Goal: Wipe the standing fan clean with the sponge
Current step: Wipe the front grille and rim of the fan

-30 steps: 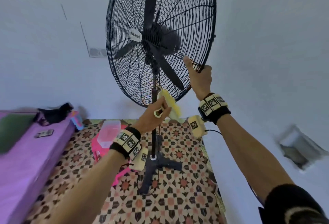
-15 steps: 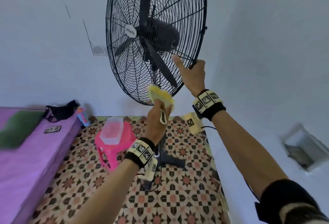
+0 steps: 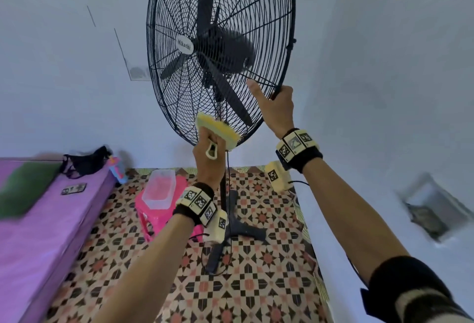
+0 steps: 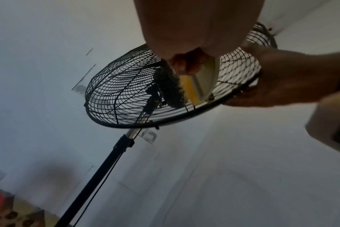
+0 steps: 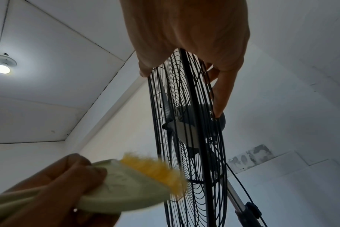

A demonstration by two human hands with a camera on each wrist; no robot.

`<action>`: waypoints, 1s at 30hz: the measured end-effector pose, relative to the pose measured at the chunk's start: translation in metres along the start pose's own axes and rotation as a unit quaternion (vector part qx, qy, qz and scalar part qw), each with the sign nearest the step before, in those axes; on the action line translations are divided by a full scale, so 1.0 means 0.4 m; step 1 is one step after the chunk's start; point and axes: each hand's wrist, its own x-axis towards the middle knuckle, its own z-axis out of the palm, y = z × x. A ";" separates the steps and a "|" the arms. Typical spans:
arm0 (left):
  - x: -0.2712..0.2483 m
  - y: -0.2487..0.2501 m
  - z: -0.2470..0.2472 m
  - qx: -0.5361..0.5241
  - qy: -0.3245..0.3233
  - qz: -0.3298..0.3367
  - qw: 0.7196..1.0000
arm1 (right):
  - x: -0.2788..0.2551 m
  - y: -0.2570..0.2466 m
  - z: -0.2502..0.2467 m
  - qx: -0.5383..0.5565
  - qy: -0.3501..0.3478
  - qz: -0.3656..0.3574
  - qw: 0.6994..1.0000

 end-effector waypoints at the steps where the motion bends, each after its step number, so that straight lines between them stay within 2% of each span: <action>1: 0.015 0.001 -0.006 0.005 0.027 -0.006 1.000 | 0.002 0.000 0.000 0.000 0.002 0.000 1.000; 2: 0.021 0.003 -0.010 0.003 0.030 -0.002 1.000 | 0.002 0.000 0.000 0.001 0.003 -0.001 1.000; 3: 0.016 0.006 -0.014 -0.005 0.007 0.013 1.000 | 0.001 0.001 0.001 0.001 0.004 -0.001 1.000; 6: -0.015 0.010 -0.022 0.002 -0.114 0.060 0.992 | -0.007 0.002 0.000 -0.001 0.005 -0.005 1.000; 7: -0.012 0.009 -0.024 0.002 -0.124 0.057 0.991 | -0.009 0.003 0.000 -0.003 0.004 -0.005 1.000; 8: 0.005 0.011 -0.028 -0.008 -0.107 0.042 0.993 | -0.010 0.003 -0.001 -0.003 0.004 -0.004 1.000; 11: 0.129 0.009 -0.053 -0.053 0.021 0.015 0.998 | -0.009 -0.002 -0.006 0.004 0.013 0.000 1.000; 13: 0.252 0.001 -0.077 -0.063 0.042 0.004 0.997 | -0.011 -0.006 -0.003 0.005 0.031 -0.004 1.000; 18: 0.460 0.002 -0.119 -0.089 -0.043 -0.047 0.994 | -0.017 -0.001 0.020 -0.036 0.096 -0.011 0.995; 22: 0.589 0.002 -0.135 -0.126 -0.136 -0.042 0.982 | -0.012 0.007 0.035 -0.041 0.128 0.026 0.991; 24: 0.652 0.005 -0.125 -0.165 -0.151 -0.046 0.974 | -0.007 0.012 0.046 -0.015 0.148 0.056 0.987; 26: 0.675 -0.003 -0.104 -0.201 -0.169 -0.042 0.964 | -0.004 0.003 0.059 0.022 0.175 0.072 0.982; 30: 0.635 -0.122 -0.095 -0.157 -0.198 -0.033 0.967 | 0.005 -0.037 0.070 0.059 0.207 0.105 0.971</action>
